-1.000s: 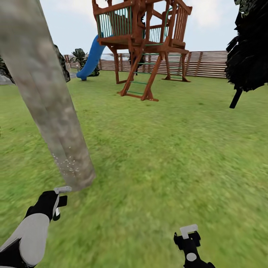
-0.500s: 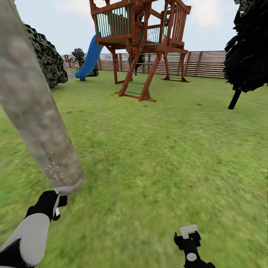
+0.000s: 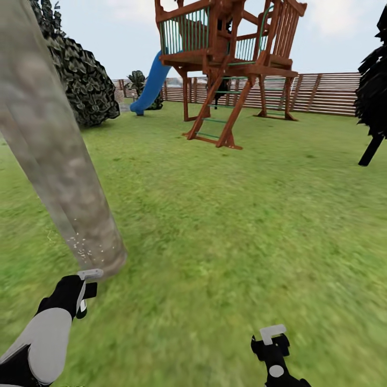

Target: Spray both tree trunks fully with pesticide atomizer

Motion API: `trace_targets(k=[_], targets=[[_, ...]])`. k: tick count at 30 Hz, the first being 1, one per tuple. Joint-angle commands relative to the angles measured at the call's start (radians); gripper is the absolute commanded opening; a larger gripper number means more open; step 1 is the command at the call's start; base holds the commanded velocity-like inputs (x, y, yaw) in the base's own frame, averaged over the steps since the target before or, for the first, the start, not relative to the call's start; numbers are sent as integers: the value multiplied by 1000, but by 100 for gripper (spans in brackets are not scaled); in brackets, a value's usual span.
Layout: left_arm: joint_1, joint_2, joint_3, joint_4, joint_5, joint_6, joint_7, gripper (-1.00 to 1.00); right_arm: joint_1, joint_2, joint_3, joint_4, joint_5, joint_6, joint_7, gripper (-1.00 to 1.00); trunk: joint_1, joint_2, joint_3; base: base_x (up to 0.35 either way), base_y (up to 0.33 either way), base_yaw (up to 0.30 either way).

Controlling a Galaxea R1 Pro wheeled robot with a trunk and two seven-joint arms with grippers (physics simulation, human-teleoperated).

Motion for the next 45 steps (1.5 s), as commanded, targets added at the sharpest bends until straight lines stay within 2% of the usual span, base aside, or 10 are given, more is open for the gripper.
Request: trace_targets(k=[1,17,32,45], targets=[[-1,-1,6,-1,-10,3,-6,-100,0,0,3,1,4,-1,-6,100,0,0,-1,149,-262,277],[-1,-1,5,-1,-10,3,-6,-100,0,0,4,1,4,-1,-6,100,0,0,-1,153,-262,275],[-1,-1,5,0,-10,3,-6,-100,0,2,4,1,4,-1,-6,100,0,0,-1,154,-262,18],[-1,0,7,-2,-10,3,-7,-100,0,2,4,1,4,-1,-6,100,0,0,-1,156,-261,254]])
